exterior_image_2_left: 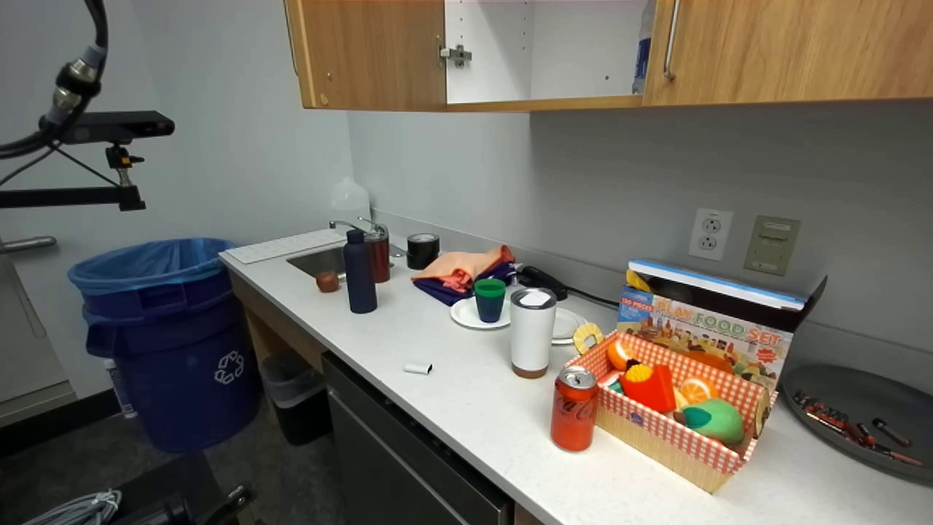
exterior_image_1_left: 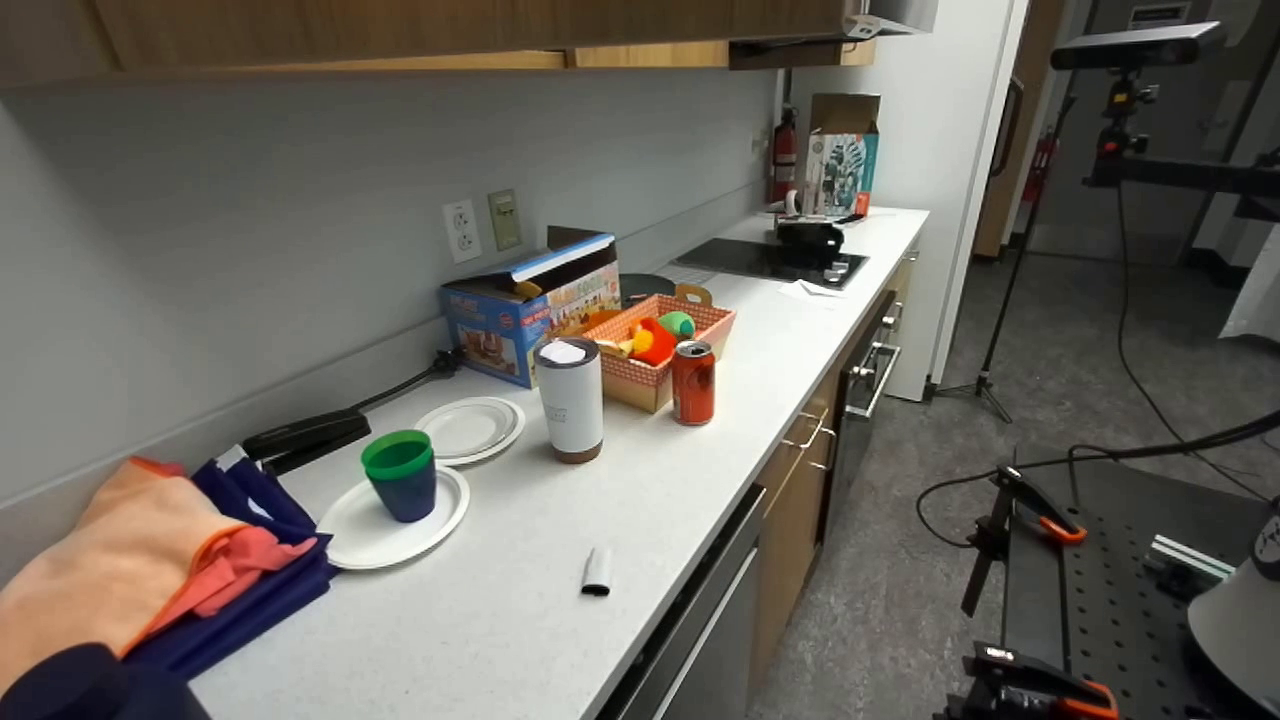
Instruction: Close the door to the cupboard
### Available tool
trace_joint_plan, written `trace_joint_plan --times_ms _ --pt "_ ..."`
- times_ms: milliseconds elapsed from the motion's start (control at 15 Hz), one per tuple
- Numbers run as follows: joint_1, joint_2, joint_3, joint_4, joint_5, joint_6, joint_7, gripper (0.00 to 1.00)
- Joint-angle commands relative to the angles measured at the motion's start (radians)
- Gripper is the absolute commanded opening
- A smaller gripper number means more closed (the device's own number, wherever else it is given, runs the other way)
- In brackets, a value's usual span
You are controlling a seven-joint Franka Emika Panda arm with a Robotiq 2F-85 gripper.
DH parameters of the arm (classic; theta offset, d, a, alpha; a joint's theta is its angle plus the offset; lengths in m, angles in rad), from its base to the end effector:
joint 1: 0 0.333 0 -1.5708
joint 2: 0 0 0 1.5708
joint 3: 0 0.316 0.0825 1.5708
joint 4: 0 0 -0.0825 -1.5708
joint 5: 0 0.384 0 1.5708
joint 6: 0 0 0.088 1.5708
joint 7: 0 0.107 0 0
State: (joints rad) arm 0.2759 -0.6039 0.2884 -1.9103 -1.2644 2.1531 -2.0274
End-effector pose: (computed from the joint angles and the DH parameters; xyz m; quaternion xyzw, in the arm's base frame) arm 0.3083 0.2236 0.8350 0.0836 0.6954 -0.2101 0.6822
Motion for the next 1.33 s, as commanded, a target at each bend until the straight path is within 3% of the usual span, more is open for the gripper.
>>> trace_joint_plan --times_ms 0,400,733,1067,1267 --pt "-0.010 0.056 -0.021 0.071 0.056 -0.098 -0.150 1.00" --pt "-0.004 0.112 -0.008 0.191 0.211 -0.236 -0.274 1.00" --pt "-0.015 0.171 0.016 0.310 0.286 -0.418 -0.389 1.00" --pt "-0.025 0.262 0.050 0.419 0.270 -0.696 -0.479 1.00" --pt "-0.004 0.294 0.033 0.449 0.273 -0.694 -0.462 1.00"
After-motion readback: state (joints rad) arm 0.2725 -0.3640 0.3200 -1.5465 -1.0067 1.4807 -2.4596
